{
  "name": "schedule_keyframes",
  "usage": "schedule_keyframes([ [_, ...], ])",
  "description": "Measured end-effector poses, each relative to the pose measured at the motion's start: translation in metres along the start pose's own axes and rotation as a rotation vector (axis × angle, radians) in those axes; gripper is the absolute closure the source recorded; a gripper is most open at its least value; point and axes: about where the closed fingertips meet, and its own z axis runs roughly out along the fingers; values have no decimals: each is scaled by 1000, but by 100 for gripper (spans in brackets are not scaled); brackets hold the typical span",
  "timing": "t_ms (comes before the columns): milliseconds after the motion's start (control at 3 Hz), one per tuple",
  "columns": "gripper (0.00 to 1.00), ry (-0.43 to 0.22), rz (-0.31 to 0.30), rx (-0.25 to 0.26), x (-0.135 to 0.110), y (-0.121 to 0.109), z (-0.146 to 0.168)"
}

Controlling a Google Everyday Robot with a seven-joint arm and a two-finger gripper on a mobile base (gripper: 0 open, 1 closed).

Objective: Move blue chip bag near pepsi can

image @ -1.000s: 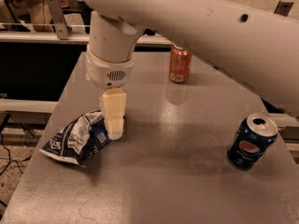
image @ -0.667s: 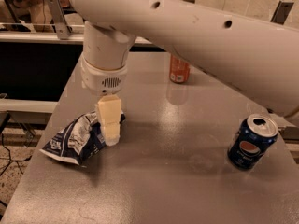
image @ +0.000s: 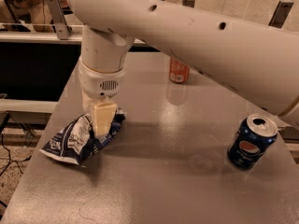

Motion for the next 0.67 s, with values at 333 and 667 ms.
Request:
schedule_keyframes([
  [333,64,-10,-1,10,3,-2,-10],
  [667,87,-4,31,55,23,-5,-32],
])
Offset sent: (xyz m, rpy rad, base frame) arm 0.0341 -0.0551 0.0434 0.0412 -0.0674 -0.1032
